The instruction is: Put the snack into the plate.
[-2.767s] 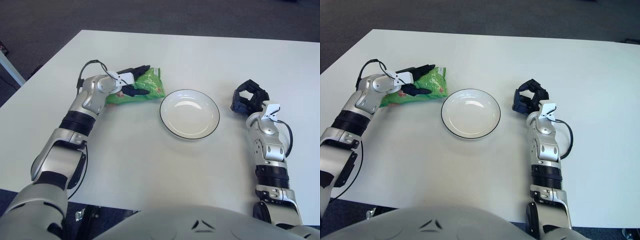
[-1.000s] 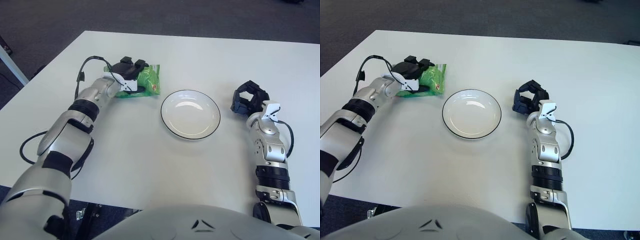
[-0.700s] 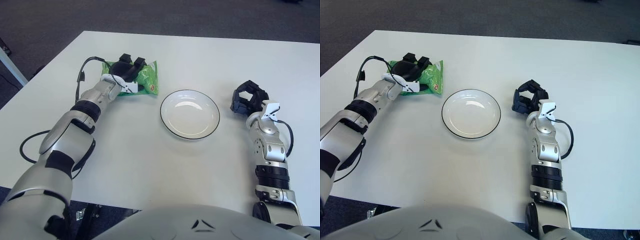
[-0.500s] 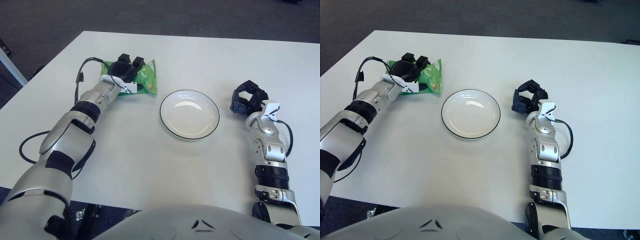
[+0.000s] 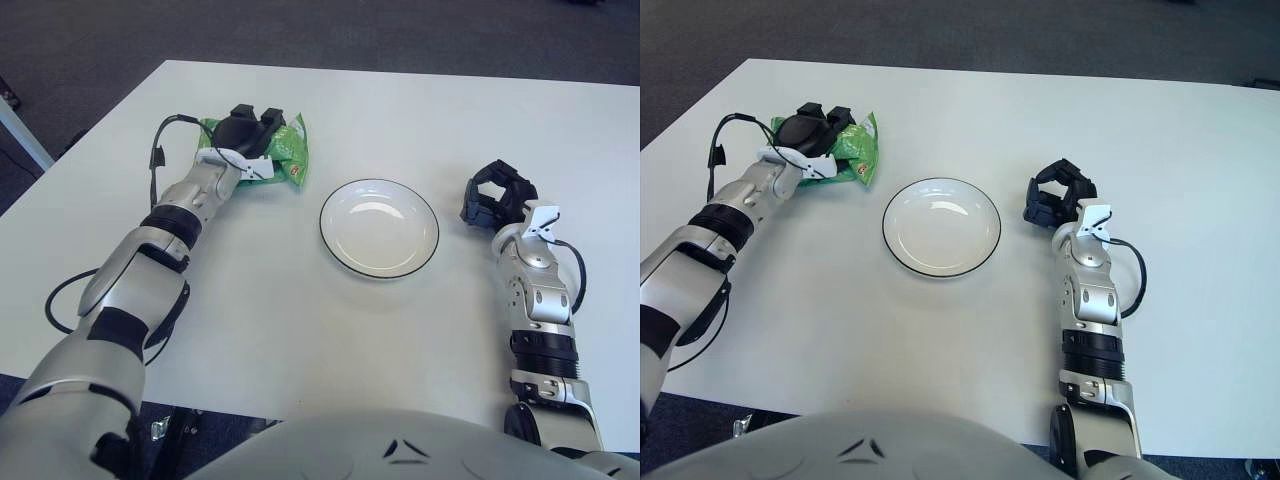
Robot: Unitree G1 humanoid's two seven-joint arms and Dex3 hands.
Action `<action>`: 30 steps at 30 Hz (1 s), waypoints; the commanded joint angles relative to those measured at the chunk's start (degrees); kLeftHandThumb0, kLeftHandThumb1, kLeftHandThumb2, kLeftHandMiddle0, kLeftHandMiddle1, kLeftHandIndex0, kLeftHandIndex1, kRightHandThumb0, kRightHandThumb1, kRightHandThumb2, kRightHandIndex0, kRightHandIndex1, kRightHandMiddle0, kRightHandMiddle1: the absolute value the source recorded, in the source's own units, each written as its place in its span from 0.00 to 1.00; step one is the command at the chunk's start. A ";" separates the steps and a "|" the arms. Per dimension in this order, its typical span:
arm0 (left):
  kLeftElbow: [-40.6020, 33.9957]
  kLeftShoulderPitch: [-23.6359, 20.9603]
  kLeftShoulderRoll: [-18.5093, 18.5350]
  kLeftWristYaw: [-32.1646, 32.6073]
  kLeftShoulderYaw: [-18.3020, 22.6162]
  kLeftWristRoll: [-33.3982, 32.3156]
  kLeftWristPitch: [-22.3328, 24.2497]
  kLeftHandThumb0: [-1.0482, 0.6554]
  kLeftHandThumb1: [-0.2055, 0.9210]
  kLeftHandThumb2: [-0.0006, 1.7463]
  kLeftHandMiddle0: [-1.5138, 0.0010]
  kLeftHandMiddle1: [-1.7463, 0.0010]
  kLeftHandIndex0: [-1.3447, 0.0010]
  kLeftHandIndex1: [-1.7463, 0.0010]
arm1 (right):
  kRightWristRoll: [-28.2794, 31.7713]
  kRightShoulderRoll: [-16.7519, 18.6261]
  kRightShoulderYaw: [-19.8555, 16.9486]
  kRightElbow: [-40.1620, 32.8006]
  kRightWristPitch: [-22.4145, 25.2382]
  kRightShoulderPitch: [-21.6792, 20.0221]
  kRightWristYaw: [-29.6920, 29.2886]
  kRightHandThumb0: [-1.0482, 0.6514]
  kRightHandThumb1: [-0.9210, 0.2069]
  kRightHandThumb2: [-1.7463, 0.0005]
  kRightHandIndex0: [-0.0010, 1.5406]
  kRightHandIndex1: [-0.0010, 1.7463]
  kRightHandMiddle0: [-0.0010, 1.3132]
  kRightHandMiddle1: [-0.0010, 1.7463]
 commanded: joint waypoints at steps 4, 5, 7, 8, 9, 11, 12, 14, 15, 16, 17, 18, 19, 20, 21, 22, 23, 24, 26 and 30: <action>-16.82 6.75 3.17 -6.76 2.88 0.58 5.44 0.94 0.29 0.89 0.49 0.00 0.20 0.00 | -0.42 0.64 0.04 1.48 1.45 2.82 0.09 0.33 0.56 0.23 0.81 1.00 0.49 1.00; -18.76 6.98 3.21 -7.20 3.45 0.51 6.14 0.94 0.29 0.89 0.49 0.00 0.20 0.00 | -0.52 0.62 0.05 1.60 1.47 2.75 0.00 0.33 0.56 0.23 0.81 1.00 0.49 1.00; -21.60 7.26 2.58 -7.97 4.37 0.40 7.69 0.94 0.29 0.89 0.49 0.00 0.20 0.00 | -0.58 0.64 0.08 1.59 1.67 2.70 -0.17 0.33 0.56 0.23 0.81 1.00 0.49 1.00; -23.29 7.42 2.26 -8.47 4.85 0.39 8.57 0.94 0.28 0.90 0.49 0.00 0.19 0.00 | -0.59 0.67 0.09 1.49 1.81 2.71 -0.25 0.33 0.56 0.23 0.81 1.00 0.49 1.00; -25.26 7.60 1.96 -9.11 5.26 0.51 9.57 0.94 0.28 0.90 0.48 0.00 0.19 0.00 | -0.55 0.70 0.09 1.38 1.94 2.73 -0.31 0.33 0.56 0.23 0.81 1.00 0.48 1.00; -28.12 7.95 1.67 -9.88 5.73 1.04 10.75 0.94 0.28 0.90 0.48 0.00 0.19 0.00 | -0.40 0.78 0.05 1.23 2.08 2.76 -0.31 0.33 0.56 0.23 0.81 1.00 0.48 1.00; -28.77 8.02 1.82 -8.97 5.74 1.54 9.92 0.94 0.28 0.90 0.48 0.00 0.18 0.00 | -0.24 0.83 -0.02 1.32 2.00 2.71 -0.26 0.33 0.56 0.23 0.81 1.00 0.48 1.00; -29.83 8.47 2.25 -7.47 5.84 2.18 8.05 0.94 0.28 0.90 0.48 0.00 0.18 0.00 | -0.01 0.88 -0.11 1.55 1.82 2.61 -0.15 0.33 0.56 0.23 0.81 1.00 0.48 1.00; -30.26 8.76 2.43 -7.01 5.94 2.35 7.24 0.94 0.27 0.90 0.48 0.00 0.18 0.00 | 0.05 0.89 -0.15 1.65 1.75 2.57 -0.11 0.33 0.56 0.23 0.81 1.00 0.48 1.00; -30.62 8.99 2.48 -6.90 6.10 2.48 6.84 0.95 0.27 0.91 0.48 0.00 0.18 0.00 | 0.08 0.88 -0.17 1.70 1.72 2.56 -0.09 0.33 0.55 0.23 0.81 1.00 0.48 1.00; -30.83 9.15 2.47 -6.88 6.27 2.63 6.58 0.95 0.27 0.91 0.47 0.00 0.18 0.00 | 0.09 0.88 -0.18 1.72 1.70 2.55 -0.08 0.33 0.55 0.23 0.81 1.00 0.48 1.00; -30.90 9.24 2.41 -6.95 6.44 2.78 6.48 0.95 0.27 0.91 0.47 0.00 0.17 0.00 | 0.10 0.88 -0.18 1.72 1.70 2.55 -0.08 0.33 0.55 0.23 0.81 1.00 0.48 1.00; -33.81 10.27 2.12 -6.93 6.48 3.35 6.59 0.95 0.26 0.91 0.47 0.00 0.17 0.00 | 0.07 0.86 -0.19 1.82 1.65 2.51 -0.11 0.33 0.55 0.23 0.81 1.00 0.48 1.00; -36.02 11.07 1.89 -6.94 6.54 3.80 6.67 0.95 0.26 0.91 0.47 0.00 0.17 0.00 | 0.05 0.85 -0.20 1.90 1.61 2.48 -0.13 0.33 0.55 0.23 0.81 1.00 0.48 1.00; -38.84 11.95 1.44 -7.26 6.56 4.29 7.04 0.95 0.26 0.91 0.47 0.00 0.17 0.00 | -0.04 0.84 -0.19 1.97 1.56 2.46 -0.20 0.33 0.55 0.23 0.81 1.00 0.48 1.00; -40.67 12.54 1.11 -7.56 6.63 4.64 7.34 0.95 0.26 0.91 0.47 0.00 0.17 0.00 | -0.11 0.84 -0.18 2.02 1.53 2.44 -0.24 0.33 0.55 0.23 0.81 1.00 0.48 1.00; -42.14 12.68 0.54 -7.93 6.84 4.29 7.02 0.95 0.26 0.91 0.47 0.00 0.17 0.00 | -0.20 0.80 -0.15 2.08 1.48 2.43 -0.28 0.33 0.55 0.23 0.81 1.00 0.48 1.00; -43.54 12.74 -0.14 -8.20 7.07 3.87 6.57 0.95 0.26 0.91 0.47 0.00 0.17 0.00 | -0.20 0.71 -0.16 2.27 1.40 2.33 -0.18 0.33 0.55 0.23 0.81 1.00 0.48 1.00; -44.97 12.87 -0.89 -8.57 7.47 3.49 6.06 0.95 0.26 0.91 0.47 0.00 0.17 0.00 | -0.16 0.60 -0.19 2.49 1.29 2.22 -0.05 0.33 0.55 0.23 0.81 1.00 0.48 1.00; -47.30 13.07 -2.75 -8.90 8.30 1.55 3.77 0.95 0.26 0.92 0.47 0.00 0.17 0.00 | -0.06 0.46 -0.19 2.74 1.02 2.20 0.21 0.33 0.56 0.23 0.81 1.00 0.48 1.00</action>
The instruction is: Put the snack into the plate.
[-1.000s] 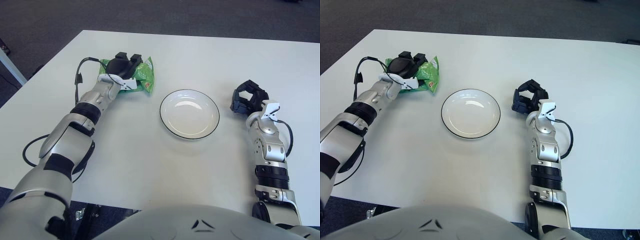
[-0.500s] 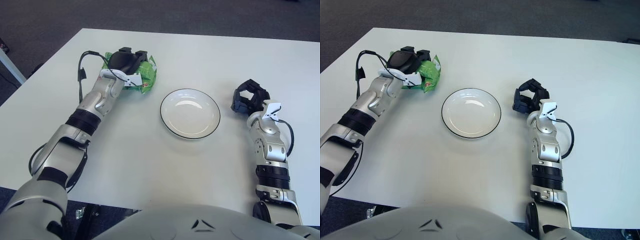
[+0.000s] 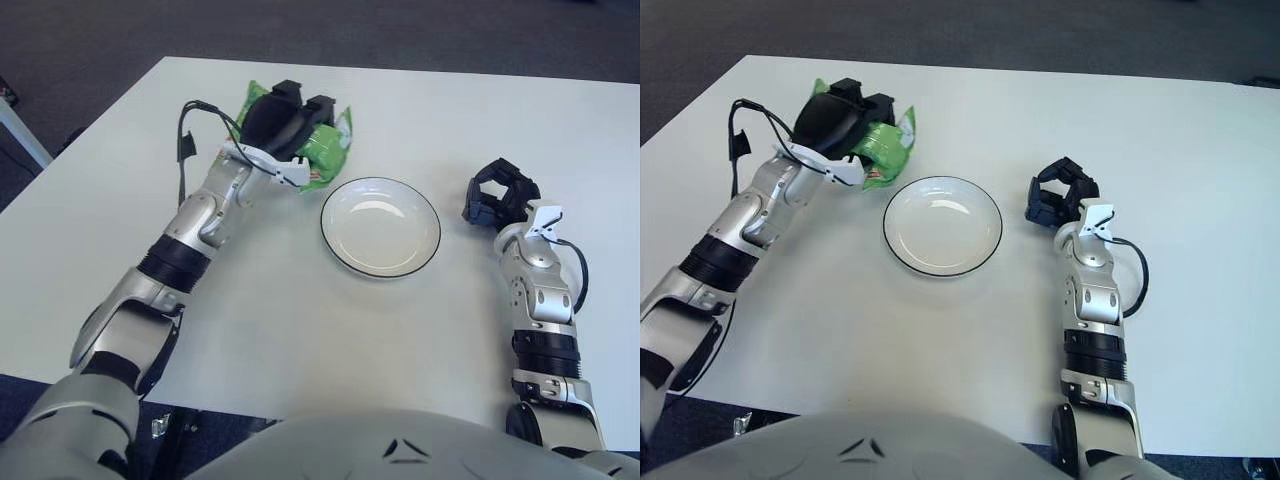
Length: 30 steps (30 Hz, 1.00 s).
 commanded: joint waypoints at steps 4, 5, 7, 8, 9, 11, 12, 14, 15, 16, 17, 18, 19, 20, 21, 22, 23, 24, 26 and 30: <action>-3.80 -0.21 -3.13 -1.74 2.31 -4.18 -3.67 0.95 0.26 0.91 0.47 0.00 0.17 0.00 | -0.16 0.74 0.01 2.65 1.33 2.24 0.28 0.33 0.56 0.23 0.81 1.00 0.48 1.00; -4.41 -0.49 -3.74 -2.07 2.18 -4.38 -4.15 0.95 0.26 0.91 0.47 0.00 0.17 0.00 | -0.16 0.71 0.00 2.73 1.29 2.21 0.29 0.33 0.56 0.23 0.81 1.00 0.48 1.00; -5.26 -0.99 -4.65 -2.76 1.81 -4.64 -5.23 0.95 0.26 0.91 0.47 0.00 0.17 0.00 | -0.19 0.69 0.03 2.78 1.22 2.22 0.31 0.33 0.56 0.23 0.81 1.00 0.48 1.00; -5.46 -1.09 -4.89 -2.99 1.78 -4.69 -5.55 0.95 0.26 0.91 0.47 0.00 0.17 0.00 | -0.20 0.69 0.04 2.79 1.20 2.22 0.31 0.33 0.56 0.23 0.81 1.00 0.48 1.00; -5.63 -1.20 -5.11 -3.68 1.79 -5.12 -6.03 0.95 0.26 0.91 0.47 0.00 0.17 0.00 | -0.22 0.68 0.05 2.80 1.16 2.24 0.32 0.33 0.56 0.23 0.81 1.00 0.48 1.00; -5.95 -1.41 -5.62 -4.99 1.86 -5.98 -7.01 0.95 0.26 0.91 0.47 0.00 0.17 0.00 | -0.29 0.66 0.08 2.81 1.12 2.26 0.31 0.33 0.56 0.23 0.81 1.00 0.48 1.00; -6.13 -1.48 -6.08 -5.47 1.76 -6.45 -7.80 0.95 0.26 0.91 0.47 0.00 0.17 0.00 | -0.38 0.63 0.13 2.82 1.15 2.26 0.26 0.33 0.56 0.23 0.80 1.00 0.48 1.00; -6.42 -1.53 -6.90 -6.05 1.51 -6.79 -8.91 0.95 0.26 0.92 0.47 0.00 0.17 0.00 | -0.54 0.61 0.19 2.81 1.27 2.24 0.16 0.33 0.55 0.23 0.80 1.00 0.48 1.00; -6.54 -1.55 -7.24 -6.28 1.37 -6.82 -9.31 0.95 0.25 0.92 0.47 0.00 0.16 0.00 | -0.59 0.60 0.21 2.81 1.33 2.23 0.12 0.33 0.55 0.23 0.80 1.00 0.48 1.00; -6.75 -1.57 -7.68 -6.51 1.12 -6.65 -9.51 0.96 0.25 0.93 0.46 0.00 0.15 0.00 | -0.62 0.61 0.22 2.80 1.41 2.21 0.06 0.33 0.55 0.23 0.80 1.00 0.48 1.00; -6.88 -1.56 -8.01 -6.70 1.02 -6.50 -9.69 0.96 0.24 0.93 0.46 0.00 0.15 0.00 | -0.65 0.61 0.22 2.80 1.45 2.20 0.02 0.33 0.55 0.24 0.80 1.00 0.48 1.00; -6.98 -1.60 -8.24 -6.95 0.97 -6.33 -9.89 0.96 0.24 0.93 0.46 0.00 0.15 0.00 | -0.67 0.61 0.23 2.81 1.47 2.19 -0.01 0.33 0.55 0.24 0.80 1.00 0.48 1.00; -7.03 -1.63 -8.42 -7.15 0.98 -6.20 -10.06 0.96 0.24 0.93 0.45 0.00 0.15 0.00 | -0.68 0.61 0.23 2.81 1.48 2.19 -0.03 0.33 0.55 0.24 0.80 1.00 0.48 1.00; -7.41 -1.65 -8.48 -7.62 0.89 -6.05 -10.31 0.96 0.23 0.94 0.45 0.00 0.14 0.00 | -0.72 0.61 0.24 2.83 1.48 2.18 -0.06 0.33 0.55 0.24 0.80 1.00 0.48 1.00; -7.69 -1.65 -8.55 -7.98 0.86 -5.92 -10.52 0.96 0.23 0.94 0.45 0.00 0.14 0.00 | -0.74 0.61 0.25 2.85 1.47 2.17 -0.08 0.33 0.55 0.24 0.80 1.00 0.48 1.00; -8.85 -1.32 -8.72 -8.86 0.71 -5.90 -10.40 0.96 0.22 0.94 0.44 0.00 0.14 0.00 | -0.77 0.60 0.27 2.87 1.47 2.17 -0.10 0.33 0.55 0.24 0.80 1.00 0.48 1.00; -9.69 -1.06 -8.88 -9.51 0.65 -5.88 -10.31 0.97 0.22 0.95 0.44 0.00 0.14 0.00 | -0.79 0.59 0.29 2.88 1.48 2.16 -0.10 0.33 0.55 0.24 0.80 1.00 0.48 1.00; -11.12 -0.43 -9.21 -10.24 0.52 -5.95 -10.04 0.97 0.21 0.95 0.44 0.00 0.14 0.00 | -0.79 0.63 0.34 2.86 1.49 2.17 -0.12 0.33 0.55 0.24 0.80 1.00 0.48 1.00; -12.86 0.38 -10.13 -11.19 0.25 -6.14 -9.69 0.97 0.21 0.96 0.43 0.00 0.14 0.00 | -0.76 0.67 0.41 2.83 1.52 2.19 -0.11 0.33 0.55 0.24 0.81 1.00 0.48 1.00; -13.01 0.54 -11.43 -11.27 -0.03 -6.38 -10.88 0.97 0.21 0.96 0.43 0.00 0.16 0.00 | -0.71 0.70 0.51 2.86 1.54 2.20 -0.02 0.33 0.55 0.24 0.81 1.00 0.48 1.00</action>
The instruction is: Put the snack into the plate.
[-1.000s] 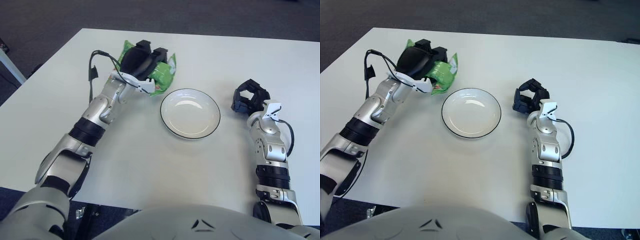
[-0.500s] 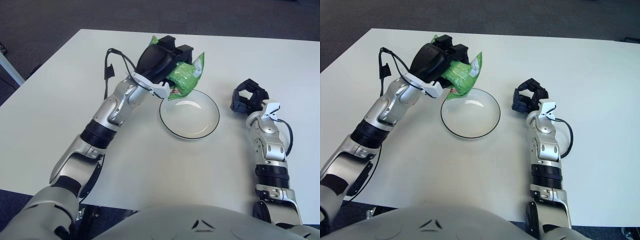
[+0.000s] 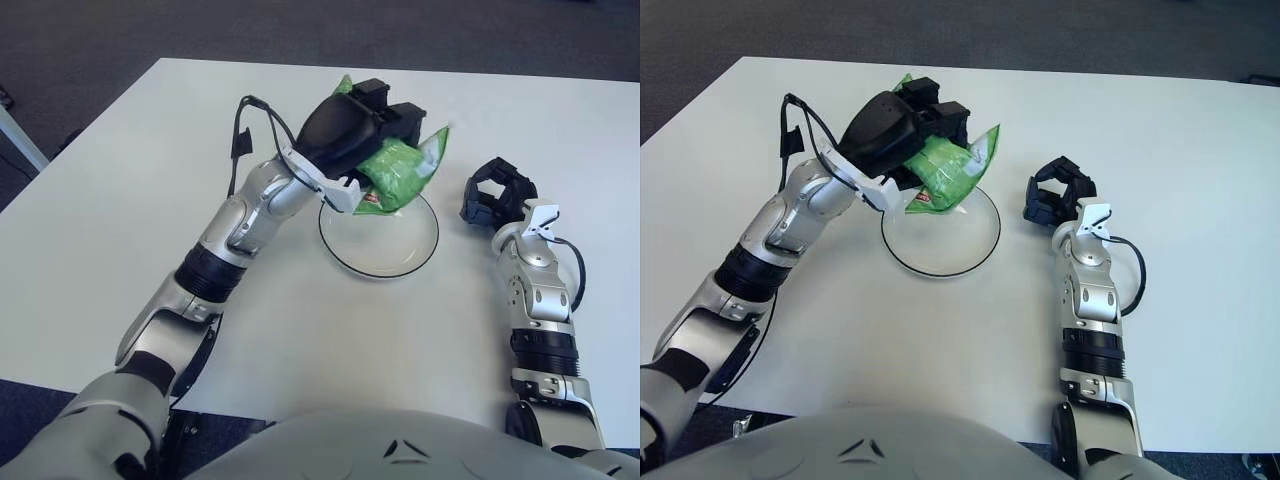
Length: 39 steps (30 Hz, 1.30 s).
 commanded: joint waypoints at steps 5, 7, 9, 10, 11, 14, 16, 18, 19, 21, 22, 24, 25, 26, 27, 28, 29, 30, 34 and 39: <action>0.95 -0.22 -2.04 -0.07 -0.98 0.47 -2.57 0.97 0.22 0.95 0.44 0.00 0.18 0.00 | -0.51 0.83 0.39 2.19 2.04 2.53 0.06 0.33 0.55 0.24 0.80 1.00 0.48 1.00; 1.20 -0.36 -1.96 -0.61 -1.00 0.07 -3.58 0.97 0.22 0.95 0.44 0.00 0.18 0.00 | -0.43 0.90 0.34 2.17 1.99 2.54 0.04 0.33 0.55 0.24 0.80 1.00 0.48 1.00; 1.42 -0.41 -1.96 -1.34 -1.19 -0.47 -4.52 0.97 0.22 0.94 0.44 0.00 0.18 0.00 | -0.34 1.07 0.21 2.16 1.96 2.49 -0.15 0.33 0.55 0.24 0.79 1.00 0.47 1.00; 1.34 -0.22 -1.98 -1.81 -1.29 -0.91 -4.93 0.96 0.22 0.94 0.45 0.00 0.19 0.00 | -0.36 1.38 0.28 1.45 2.31 2.64 -0.49 0.33 0.54 0.24 0.78 1.00 0.47 1.00; 1.35 -0.03 -2.07 -2.06 -1.38 -1.24 -5.42 0.96 0.23 0.94 0.45 0.00 0.19 0.00 | -0.37 1.62 0.32 0.96 2.62 2.72 -0.78 0.33 0.53 0.25 0.78 1.00 0.47 1.00; 1.32 0.60 -2.69 -2.35 -1.46 -1.77 -6.15 0.96 0.24 0.93 0.45 0.00 0.20 0.00 | -0.36 1.94 0.35 0.30 3.31 2.75 -1.20 0.34 0.51 0.27 0.75 1.00 0.45 1.00; 1.21 1.10 -3.23 -3.13 -1.45 -2.84 -6.25 0.96 0.24 0.93 0.46 0.00 0.20 0.00 | -0.41 1.94 0.45 0.05 3.91 2.75 -1.36 0.34 0.50 0.27 0.75 1.00 0.45 1.00; 1.23 1.37 -3.50 -3.87 -1.50 -3.63 -6.33 0.95 0.25 0.92 0.46 0.00 0.21 0.00 | -0.42 1.89 0.47 -0.04 4.26 2.72 -1.42 0.34 0.50 0.28 0.74 1.00 0.44 1.00; 1.38 1.51 -3.58 -4.36 -1.63 -4.03 -6.35 0.95 0.25 0.92 0.46 0.00 0.21 0.00 | -0.41 1.87 0.46 -0.04 4.39 2.69 -1.45 0.34 0.50 0.28 0.74 1.00 0.44 1.00; 1.74 1.66 -3.69 -5.16 -1.82 -4.50 -6.35 0.95 0.26 0.92 0.47 0.00 0.22 0.00 | -0.45 1.79 0.47 -0.05 4.68 2.64 -1.50 0.34 0.50 0.28 0.73 1.00 0.44 1.00; 1.92 1.69 -3.68 -5.48 -1.84 -4.67 -6.38 0.95 0.26 0.91 0.47 0.00 0.22 0.00 | -0.49 1.78 0.52 -0.06 4.82 2.60 -1.56 0.34 0.50 0.28 0.73 1.00 0.44 1.00; 1.94 1.66 -3.55 -6.25 -1.89 -4.63 -6.16 0.95 0.26 0.91 0.47 0.00 0.22 0.00 | -0.53 1.75 0.60 -0.08 4.94 2.56 -1.62 0.34 0.50 0.27 0.73 1.00 0.44 1.00; 1.82 1.56 -3.44 -7.09 -1.99 -4.53 -5.60 0.95 0.26 0.91 0.47 0.00 0.22 0.00 | -0.51 1.73 0.62 -0.08 4.90 2.57 -1.60 0.34 0.50 0.27 0.73 1.00 0.44 1.00; 1.73 1.49 -3.39 -7.72 -2.05 -4.46 -5.20 0.95 0.26 0.91 0.47 0.00 0.22 0.00 | -0.49 1.71 0.62 -0.08 4.86 2.57 -1.58 0.34 0.51 0.27 0.73 1.00 0.45 1.00; 1.66 1.44 -3.40 -8.36 -2.10 -4.43 -4.78 0.95 0.27 0.91 0.47 0.00 0.22 0.00 | -0.49 1.68 0.64 -0.10 4.82 2.60 -1.57 0.34 0.51 0.27 0.73 1.00 0.45 1.00; 1.61 1.43 -3.43 -8.79 -2.09 -4.40 -4.52 0.95 0.27 0.91 0.48 0.00 0.22 0.00 | -0.50 1.66 0.66 -0.11 4.80 2.62 -1.57 0.34 0.51 0.27 0.73 1.00 0.45 1.00; 1.62 1.45 -3.51 -9.36 -2.15 -4.32 -4.06 0.95 0.27 0.91 0.48 0.00 0.22 0.00 | -0.55 1.62 0.71 -0.16 4.77 2.67 -1.55 0.34 0.51 0.27 0.73 1.00 0.45 1.00; 1.62 1.46 -3.58 -9.78 -2.17 -4.25 -3.73 0.95 0.27 0.91 0.48 0.00 0.22 0.00 | -0.59 1.58 0.75 -0.19 4.74 2.70 -1.54 0.34 0.51 0.26 0.73 1.00 0.45 1.00; 3.68 1.71 -3.64 -9.81 -2.56 -3.55 -3.90 0.95 0.27 0.91 0.48 0.00 0.22 0.00 | -0.53 1.45 0.89 -0.35 4.40 2.92 -1.24 0.34 0.53 0.25 0.75 1.00 0.46 1.00; 5.74 1.49 -3.58 -9.78 -2.87 -3.82 -5.11 0.95 0.27 0.91 0.48 0.00 0.21 0.00 | -0.12 1.32 0.82 -0.22 3.96 3.02 -0.67 0.33 0.54 0.25 0.76 1.00 0.47 1.00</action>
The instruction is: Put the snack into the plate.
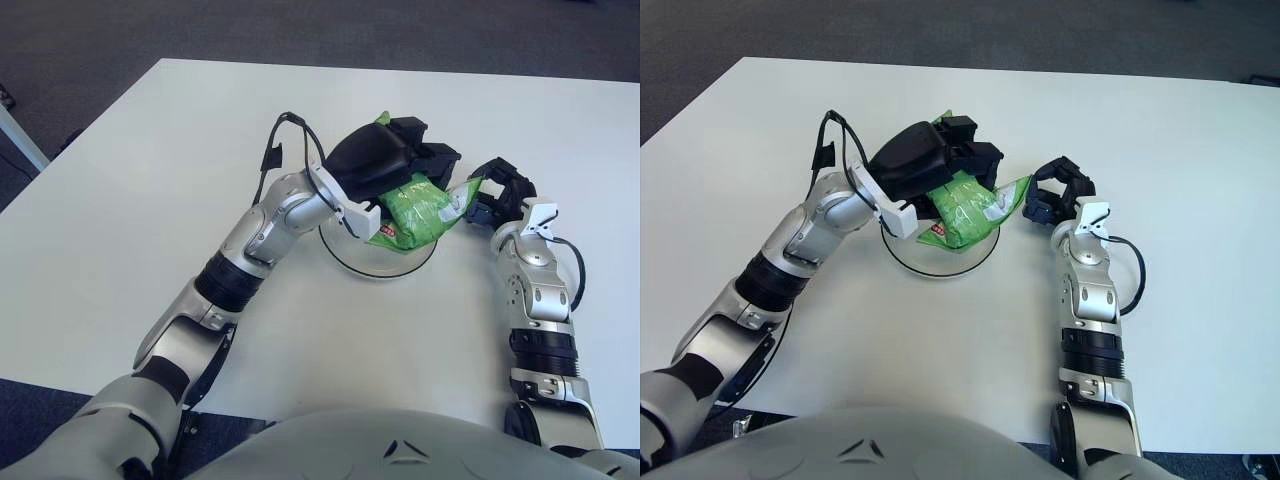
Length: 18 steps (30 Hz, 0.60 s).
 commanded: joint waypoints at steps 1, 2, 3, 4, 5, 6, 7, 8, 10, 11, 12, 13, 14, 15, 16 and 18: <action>1.83 0.28 0.05 0.10 -0.41 -0.14 -0.90 0.95 0.27 0.91 0.48 0.00 0.21 0.00 | -0.08 0.97 0.14 1.23 1.68 3.07 0.43 0.33 0.54 0.24 0.76 1.00 0.47 1.00; 2.04 0.32 -0.09 0.15 -0.38 -0.31 -1.04 0.95 0.27 0.91 0.48 0.00 0.21 0.00 | -0.05 0.95 0.10 1.19 1.67 3.08 0.50 0.33 0.54 0.24 0.76 1.00 0.47 1.00; 2.15 0.33 -0.18 0.15 -0.34 -0.40 -1.11 0.95 0.27 0.91 0.48 0.00 0.21 0.00 | -0.05 0.95 0.06 1.16 1.68 3.10 0.54 0.33 0.54 0.24 0.76 1.00 0.47 1.00; 2.32 0.36 -0.26 -0.10 -0.32 -0.73 -1.13 0.95 0.27 0.91 0.48 0.00 0.21 0.00 | -0.09 0.95 0.04 1.16 1.65 3.11 0.56 0.33 0.54 0.24 0.76 1.00 0.47 1.00; 2.50 0.40 -0.25 -0.55 -0.31 -1.16 -1.14 0.95 0.27 0.91 0.48 0.00 0.21 0.00 | -0.12 0.97 0.02 1.15 1.66 3.11 0.56 0.33 0.54 0.24 0.76 1.00 0.47 1.00; 2.64 0.43 -0.25 -0.87 -0.30 -1.47 -1.16 0.95 0.27 0.91 0.48 0.00 0.21 0.00 | -0.14 0.98 0.01 1.13 1.67 3.12 0.57 0.33 0.54 0.24 0.76 1.00 0.47 1.00; 2.74 0.44 -0.24 -1.07 -0.29 -1.66 -1.17 0.95 0.27 0.91 0.48 0.00 0.21 0.00 | -0.15 0.98 0.00 1.12 1.68 3.12 0.57 0.33 0.54 0.24 0.76 1.00 0.47 1.00; 2.80 0.44 -0.19 -1.34 -0.29 -1.81 -1.16 0.95 0.27 0.91 0.48 0.00 0.21 0.00 | -0.15 0.99 0.00 1.10 1.71 3.12 0.58 0.33 0.54 0.24 0.75 1.00 0.47 1.00; 2.89 0.40 -0.02 -2.04 -0.32 -1.98 -1.02 0.95 0.27 0.91 0.48 0.00 0.21 0.00 | -0.13 0.99 -0.01 1.03 1.80 3.12 0.60 0.33 0.54 0.25 0.75 1.00 0.47 1.00; 2.88 0.34 0.15 -2.76 -0.37 -2.13 -0.75 0.95 0.27 0.91 0.48 0.00 0.21 0.00 | -0.07 1.02 -0.04 1.00 1.85 3.12 0.62 0.33 0.54 0.25 0.74 1.00 0.47 1.00; 2.86 0.31 0.24 -3.26 -0.39 -2.21 -0.57 0.95 0.27 0.91 0.48 0.00 0.21 0.00 | -0.03 1.04 -0.07 0.98 1.88 3.12 0.63 0.33 0.53 0.25 0.74 1.00 0.47 1.00; 2.80 0.02 0.84 -5.57 -0.63 -2.80 0.11 0.95 0.27 0.90 0.48 0.00 0.21 0.00 | -0.08 1.06 -0.07 0.96 1.96 3.10 0.55 0.33 0.53 0.25 0.74 1.00 0.46 1.00; 2.75 -0.18 1.28 -7.29 -0.78 -3.23 0.60 0.94 0.28 0.90 0.48 0.00 0.23 0.00 | -0.12 1.07 -0.07 0.95 2.02 3.08 0.50 0.34 0.53 0.25 0.74 1.00 0.46 1.00; 2.69 -0.75 2.17 -10.00 -1.17 -3.66 1.12 0.94 0.28 0.89 0.49 0.00 0.24 0.00 | -0.27 1.06 -0.03 1.01 2.04 3.05 0.39 0.34 0.53 0.25 0.74 1.00 0.46 1.00; 2.60 -1.14 2.72 -11.86 -1.45 -3.91 1.51 0.94 0.30 0.88 0.49 0.00 0.27 0.00 | -0.35 1.01 -0.03 1.06 2.05 3.05 0.35 0.34 0.53 0.25 0.74 1.00 0.46 1.00; 1.57 -2.71 4.64 -17.65 -2.17 -4.20 3.08 0.87 0.28 0.89 0.49 0.00 0.33 0.01 | -0.63 0.85 0.07 1.21 2.01 3.06 0.29 0.34 0.53 0.25 0.74 1.00 0.46 1.00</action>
